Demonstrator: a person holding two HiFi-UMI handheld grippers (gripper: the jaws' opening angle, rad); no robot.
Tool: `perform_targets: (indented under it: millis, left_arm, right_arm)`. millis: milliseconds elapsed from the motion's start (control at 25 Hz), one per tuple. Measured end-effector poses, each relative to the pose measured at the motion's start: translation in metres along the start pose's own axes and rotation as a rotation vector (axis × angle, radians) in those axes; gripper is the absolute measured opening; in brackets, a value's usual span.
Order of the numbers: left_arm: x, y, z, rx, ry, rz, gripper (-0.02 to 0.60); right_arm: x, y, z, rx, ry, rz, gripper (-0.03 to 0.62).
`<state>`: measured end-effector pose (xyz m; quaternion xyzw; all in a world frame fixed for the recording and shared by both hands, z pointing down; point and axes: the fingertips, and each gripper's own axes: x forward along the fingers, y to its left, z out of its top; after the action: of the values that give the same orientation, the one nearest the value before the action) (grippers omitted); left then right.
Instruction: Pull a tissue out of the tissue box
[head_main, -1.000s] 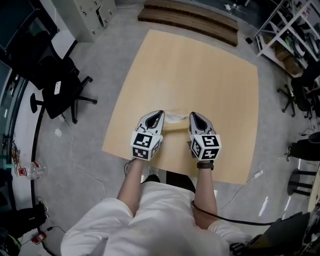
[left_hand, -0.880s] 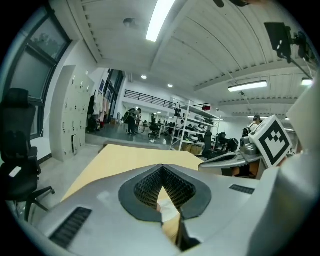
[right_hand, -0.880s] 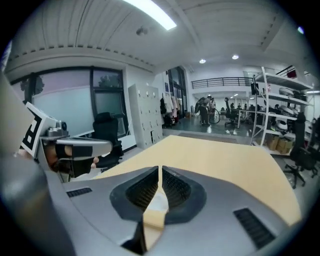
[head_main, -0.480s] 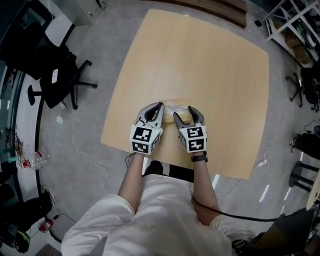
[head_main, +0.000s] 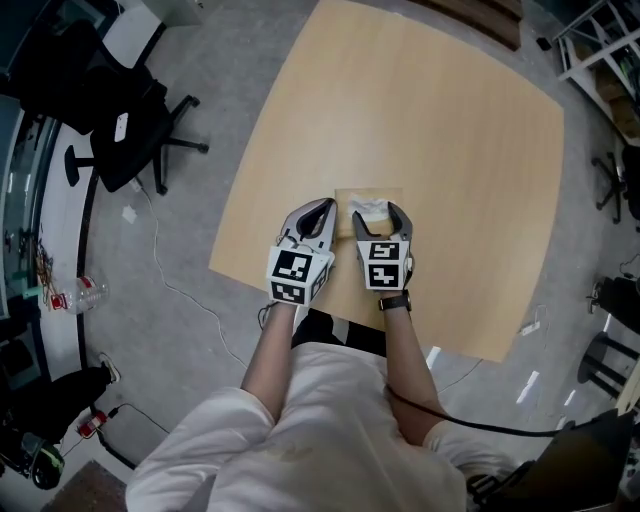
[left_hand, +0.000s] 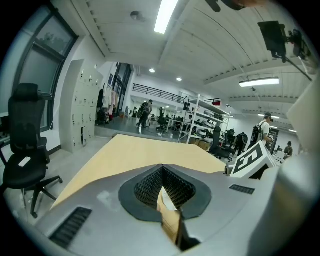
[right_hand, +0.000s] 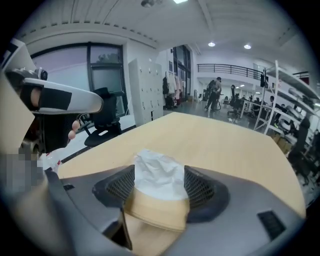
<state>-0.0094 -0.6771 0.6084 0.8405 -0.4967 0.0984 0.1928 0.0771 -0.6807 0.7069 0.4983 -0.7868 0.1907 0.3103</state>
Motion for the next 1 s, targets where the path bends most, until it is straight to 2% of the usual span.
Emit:
perform_targets:
  millis: [80, 120, 240, 320, 360, 560, 840, 1000]
  left_arm:
    - [-0.001, 0.003, -0.002, -0.005, 0.004, 0.006, -0.011]
    - [-0.002, 0.005, -0.002, -0.007, 0.007, 0.008, -0.011]
    - [-0.005, 0.004, -0.004, -0.009, 0.006, 0.011, -0.011]
    - [-0.007, 0.002, -0.004, -0.010, 0.003, 0.012, -0.011]
    - [-0.008, 0.001, -0.004, -0.010, 0.001, 0.013, -0.011]
    - [-0.018, 0.000, 0.000, -0.014, -0.019, 0.018, -0.011]
    - [-0.032, -0.007, 0.022, 0.000, -0.070, -0.008, -0.011]
    - [-0.051, -0.014, 0.063, -0.037, -0.174, -0.029, -0.011]
  right_arm:
    - [0.006, 0.001, 0.000, -0.023, -0.006, -0.026, 0.297]
    - [0.007, 0.000, 0.002, -0.030, -0.010, -0.042, 0.243]
    - [0.006, -0.003, 0.005, -0.043, -0.019, -0.084, 0.136]
    - [0.003, -0.007, 0.005, -0.042, -0.029, -0.108, 0.036]
    - [0.002, -0.008, 0.006, -0.037, -0.036, -0.114, 0.013]
    - [-0.009, -0.006, 0.012, -0.008, -0.064, -0.106, 0.006]
    - [-0.044, -0.013, 0.046, 0.050, -0.145, -0.140, 0.005]
    - [-0.070, -0.013, 0.066, 0.058, -0.196, -0.163, 0.005]
